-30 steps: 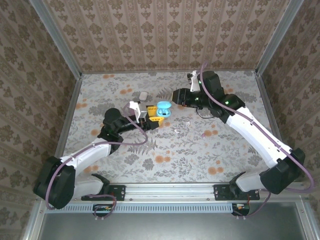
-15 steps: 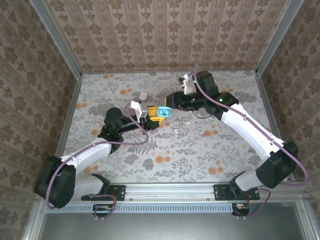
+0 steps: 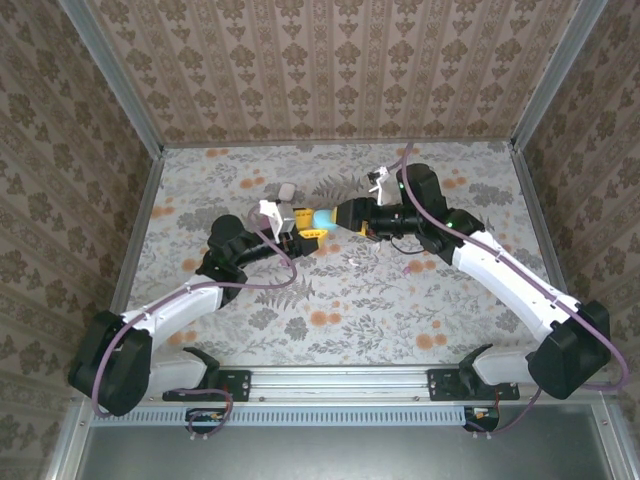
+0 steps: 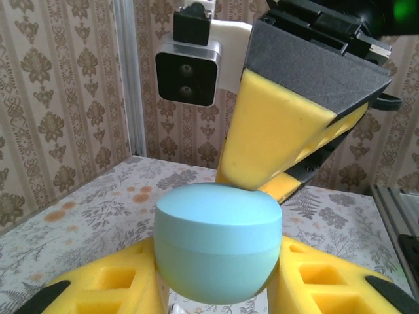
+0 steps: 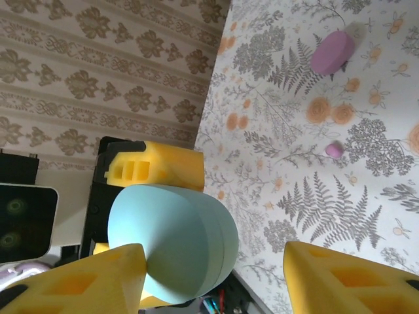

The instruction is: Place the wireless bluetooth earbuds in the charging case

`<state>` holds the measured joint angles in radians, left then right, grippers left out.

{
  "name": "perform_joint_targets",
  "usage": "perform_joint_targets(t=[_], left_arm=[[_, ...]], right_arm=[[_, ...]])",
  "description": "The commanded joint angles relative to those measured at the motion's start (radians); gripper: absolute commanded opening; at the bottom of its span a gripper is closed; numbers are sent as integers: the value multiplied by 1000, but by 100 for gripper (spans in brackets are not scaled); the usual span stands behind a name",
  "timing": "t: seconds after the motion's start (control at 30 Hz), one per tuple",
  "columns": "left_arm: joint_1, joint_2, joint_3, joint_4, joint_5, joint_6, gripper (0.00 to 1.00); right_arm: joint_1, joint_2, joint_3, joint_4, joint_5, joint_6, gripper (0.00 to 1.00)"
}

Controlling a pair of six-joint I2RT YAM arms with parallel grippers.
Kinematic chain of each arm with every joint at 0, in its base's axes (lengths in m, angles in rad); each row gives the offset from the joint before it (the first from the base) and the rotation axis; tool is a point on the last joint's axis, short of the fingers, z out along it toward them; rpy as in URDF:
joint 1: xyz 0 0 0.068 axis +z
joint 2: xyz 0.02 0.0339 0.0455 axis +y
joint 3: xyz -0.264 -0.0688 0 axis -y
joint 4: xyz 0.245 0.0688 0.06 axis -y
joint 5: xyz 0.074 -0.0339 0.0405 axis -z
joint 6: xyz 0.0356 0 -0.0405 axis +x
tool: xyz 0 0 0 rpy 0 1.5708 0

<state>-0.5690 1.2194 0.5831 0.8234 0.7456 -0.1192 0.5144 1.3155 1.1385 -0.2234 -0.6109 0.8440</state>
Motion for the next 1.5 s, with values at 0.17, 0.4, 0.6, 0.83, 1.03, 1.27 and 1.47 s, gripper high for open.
perform_joint_targets(t=[0.17,0.4,0.6,0.83,1.03,1.27,1.47], left_arm=[[-12,2,32,114,-16,-40,38],[-15,-3,29,129,-40,-44,39],[-17,-9,24,123,-70,-40,39],[-20,-1,28,124,-71,-45,40],[-26,-3,38,93,-62,-33,42],[-29,-20,50,-14,-70,16,71],[-29,-70,16,-131,-190,90,85]], right_arm=[[-2,34,-89,415,-133,328,61],[-2,70,-131,590,-177,474,55],[-1,55,-147,634,-196,492,53],[0,47,-161,659,-207,494,42],[-2,41,-154,624,-189,443,29],[-37,4,-157,531,-117,377,25],[-164,-49,-161,322,2,220,26]])
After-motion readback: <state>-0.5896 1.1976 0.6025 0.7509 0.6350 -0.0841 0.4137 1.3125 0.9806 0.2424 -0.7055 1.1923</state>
